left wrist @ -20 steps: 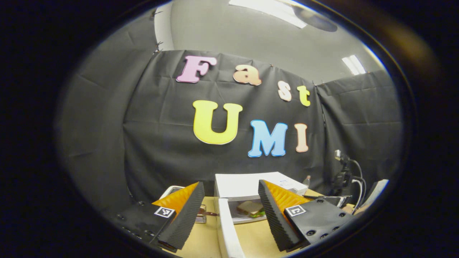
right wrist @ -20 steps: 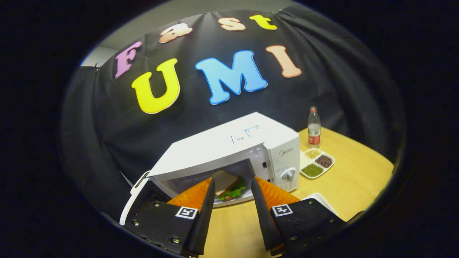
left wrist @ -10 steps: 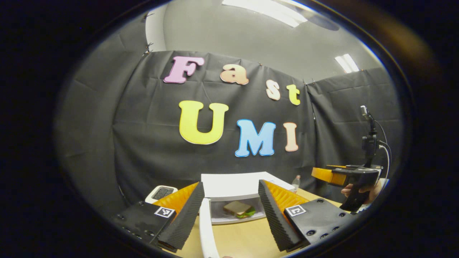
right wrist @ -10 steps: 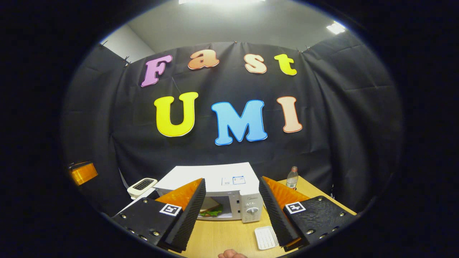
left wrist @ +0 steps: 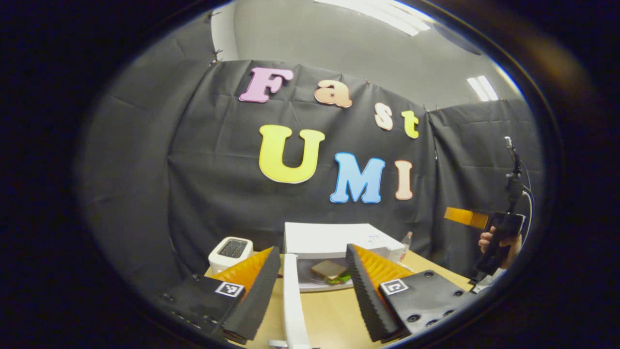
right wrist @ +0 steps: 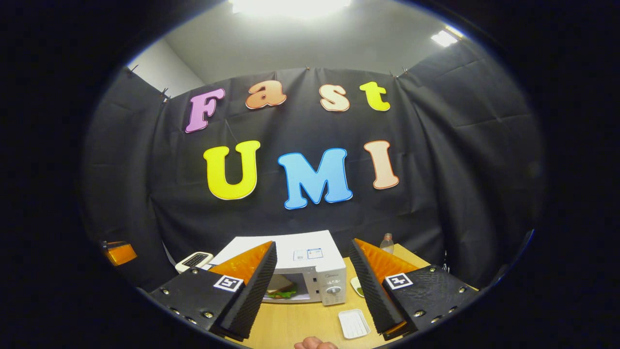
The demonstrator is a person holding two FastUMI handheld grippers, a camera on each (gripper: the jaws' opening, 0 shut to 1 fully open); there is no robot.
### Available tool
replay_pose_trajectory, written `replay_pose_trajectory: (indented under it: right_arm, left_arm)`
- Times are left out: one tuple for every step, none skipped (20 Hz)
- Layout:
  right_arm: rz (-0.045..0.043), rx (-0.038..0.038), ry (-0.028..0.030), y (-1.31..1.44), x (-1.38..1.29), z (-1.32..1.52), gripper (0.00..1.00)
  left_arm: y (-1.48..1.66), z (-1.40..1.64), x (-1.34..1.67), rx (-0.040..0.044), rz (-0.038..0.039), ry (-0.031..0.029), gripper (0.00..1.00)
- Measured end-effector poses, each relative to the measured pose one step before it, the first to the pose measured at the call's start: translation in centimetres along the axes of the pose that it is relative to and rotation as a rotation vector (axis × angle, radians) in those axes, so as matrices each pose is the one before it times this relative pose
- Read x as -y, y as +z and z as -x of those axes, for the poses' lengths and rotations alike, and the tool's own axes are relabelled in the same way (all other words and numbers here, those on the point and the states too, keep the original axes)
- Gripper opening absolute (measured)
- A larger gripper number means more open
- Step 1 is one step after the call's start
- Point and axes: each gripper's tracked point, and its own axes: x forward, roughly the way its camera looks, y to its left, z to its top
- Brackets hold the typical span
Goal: Open the microwave oven with the left hand, put the food in, and close the microwave oven.
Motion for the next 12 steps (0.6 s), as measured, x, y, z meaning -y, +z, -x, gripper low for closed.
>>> replay_pose_trajectory:
  right_arm:
    - [-0.00963, 0.00066, -0.00754, 0.065, 0.172, -0.038, 0.91]
    - [-0.00723, -0.00448, -0.01478, -0.023, 0.264, 0.011, 0.91]
    - [0.00093, -0.00592, -0.00739, -0.122, 0.16, 0.089, 0.91]
    - [0.00569, -0.00047, -0.0033, 0.014, 0.06, -0.012, 0.91]
    - [0.0094, 0.00195, -0.00237, 0.063, 0.083, 0.059, 0.91]
    - [0.01108, 0.0056, -0.00252, 0.145, -0.035, 0.038, 0.91]
    - [0.01136, 0.00438, -0.00583, 0.186, 0.194, 0.094, 0.91]
    - [0.00883, 0.00575, -0.00004, 0.29, -0.161, 0.05, 0.91]
    - [0.00614, 0.00071, 0.00082, -0.068, -0.15, -0.071, 0.91]
    - [0.00296, 0.00143, 0.00176, 0.197, -0.223, 0.004, 0.91]
    - [0.00309, 0.00353, 0.00472, 0.112, -0.164, -0.074, 0.91]
    - [0.00521, 0.00237, 0.00131, 0.167, -0.179, -0.014, 0.91]
  left_arm:
    - [-0.933, 0.343, -1.009, -0.02353, -0.00667, 0.02259, 0.69]
    - [-0.853, 0.415, -1.151, -0.02321, -0.00615, 0.02202, 0.48]
    - [-0.616, 0.608, -1.541, -0.01669, -0.01203, 0.04991, 0.28]
    - [-1.274, 0.099, -0.898, -0.01793, -0.0026, 0.0101, 0.07]
    - [-1.052, 0.349, -0.484, -0.02325, -0.00241, -0.00376, 0.07]
    - [-1.735, 0.745, -0.143, -0.04038, -0.00819, -0.0027, 0.07]
    - [-1.696, 0.171, -0.654, -0.03406, -0.01651, 0.00779, 0.07]
    - [-1.528, -0.059, -0.636, -0.03049, -0.01176, -0.00118, 0.06]
    - [-1.302, 0.114, -0.254, -0.02672, -0.00096, -0.00927, 0.05]
    - [-1.297, 0.388, -0.149, -0.02891, 0.00253, -0.00926, 0.07]
    - [-0.956, 0.078, -0.089, -0.02078, -0.00023, -0.00435, 0.09]
    - [-1.373, 0.141, 0.099, -0.02498, 0.00262, -0.00922, 0.07]
